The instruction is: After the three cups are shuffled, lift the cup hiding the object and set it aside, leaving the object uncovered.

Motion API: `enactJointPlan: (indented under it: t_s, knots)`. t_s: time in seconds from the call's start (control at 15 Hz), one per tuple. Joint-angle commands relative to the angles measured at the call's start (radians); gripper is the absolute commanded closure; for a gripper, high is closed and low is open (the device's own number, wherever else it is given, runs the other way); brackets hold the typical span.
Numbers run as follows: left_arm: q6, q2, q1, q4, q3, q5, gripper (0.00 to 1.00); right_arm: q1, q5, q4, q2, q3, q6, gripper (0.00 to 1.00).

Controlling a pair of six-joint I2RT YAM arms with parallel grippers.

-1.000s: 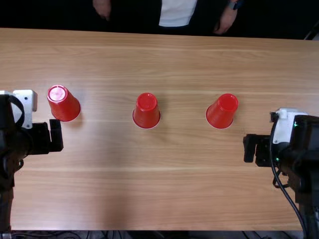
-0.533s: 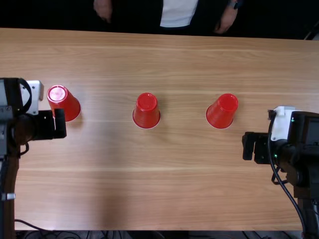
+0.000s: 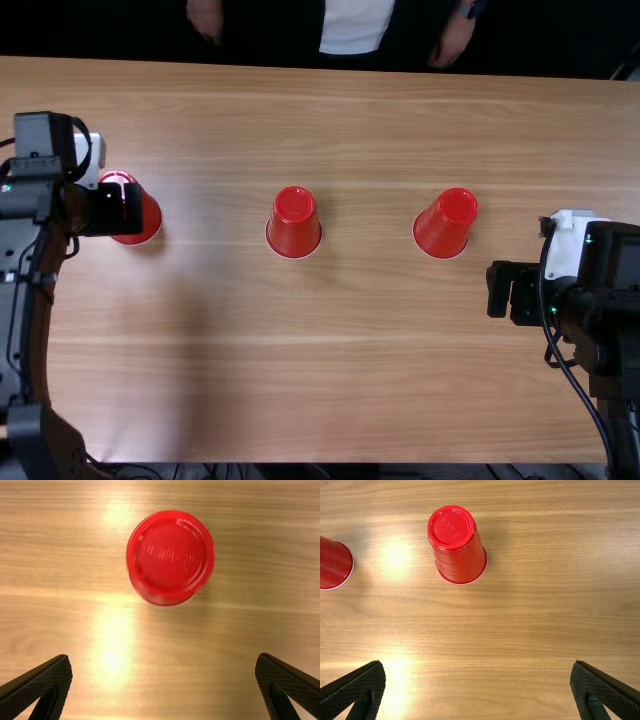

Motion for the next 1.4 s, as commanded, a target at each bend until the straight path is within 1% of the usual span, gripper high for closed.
enactJointPlan:
  t_s: [0.0, 0.53, 0.67, 0.87, 1.0, 1.2, 1.27, 1.33]
  knots:
    - [0.008, 0.049, -0.015, 0.012, 0.086, -0.032, 0.0, 0.013, -0.003, 0.006, 0.003, 0.003, 0.006, 0.0]
    - [0.005, 0.309, -0.032, -0.009, 0.287, -0.036, 0.0, 0.01, -0.003, 0.009, 0.006, -0.043, 0.006, 0.0]
    - [0.005, 0.342, -0.041, -0.014, 0.309, -0.036, 0.0, 0.01, -0.003, 0.009, 0.007, -0.046, 0.008, 0.0]
    - [0.005, 0.391, -0.044, -0.095, 0.329, -0.036, 0.0, 0.01, -0.001, 0.009, 0.007, -0.046, 0.008, 0.0]
    - [0.001, 0.404, -0.044, -0.097, 0.339, -0.036, 0.0, 0.008, -0.001, 0.009, 0.006, -0.046, 0.008, 0.0]
    - [0.003, 0.408, -0.044, -0.093, 0.339, -0.036, 0.42, 0.008, -0.001, 0.008, 0.001, -0.046, 0.008, 0.0]
    - [0.001, 0.418, -0.043, -0.093, 0.339, -0.036, 0.59, 0.008, -0.001, 0.008, -0.002, -0.046, 0.008, 0.0]
    - [-0.003, 0.421, -0.043, -0.095, 0.339, -0.036, 0.78, 0.008, -0.001, 0.008, -0.003, -0.046, 0.01, 0.0]
